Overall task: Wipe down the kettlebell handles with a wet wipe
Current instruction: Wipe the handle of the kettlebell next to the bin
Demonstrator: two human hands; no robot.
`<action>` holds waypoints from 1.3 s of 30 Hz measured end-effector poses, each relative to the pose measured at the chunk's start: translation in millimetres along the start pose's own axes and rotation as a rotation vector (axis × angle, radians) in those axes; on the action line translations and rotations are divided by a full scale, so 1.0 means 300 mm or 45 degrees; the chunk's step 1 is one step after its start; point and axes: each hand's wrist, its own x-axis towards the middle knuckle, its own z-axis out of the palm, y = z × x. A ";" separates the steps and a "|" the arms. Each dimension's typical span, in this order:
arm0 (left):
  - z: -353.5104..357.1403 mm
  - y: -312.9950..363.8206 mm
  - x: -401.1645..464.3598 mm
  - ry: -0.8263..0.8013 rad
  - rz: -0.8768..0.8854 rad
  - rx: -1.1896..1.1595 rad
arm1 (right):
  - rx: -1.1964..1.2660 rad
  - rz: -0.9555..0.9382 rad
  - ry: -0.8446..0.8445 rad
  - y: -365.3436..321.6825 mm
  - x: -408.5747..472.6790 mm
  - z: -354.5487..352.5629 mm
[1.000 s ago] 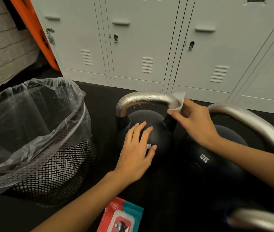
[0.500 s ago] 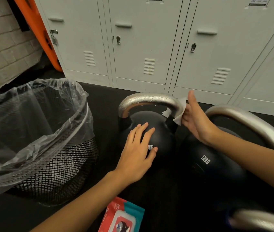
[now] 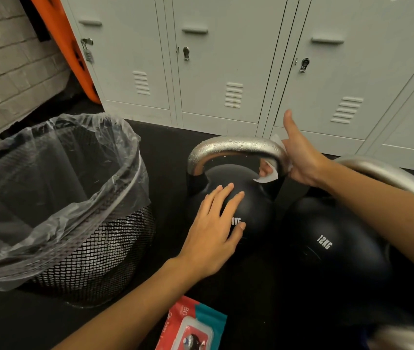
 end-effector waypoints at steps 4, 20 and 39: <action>-0.001 -0.004 0.000 -0.006 0.005 0.008 | 0.010 -0.021 0.058 0.021 0.006 -0.009; -0.023 -0.006 -0.003 -0.052 0.032 0.025 | 0.183 0.028 0.297 0.068 -0.042 0.034; -0.027 -0.003 0.002 -0.072 0.027 0.030 | 0.829 0.192 0.934 0.028 -0.112 0.214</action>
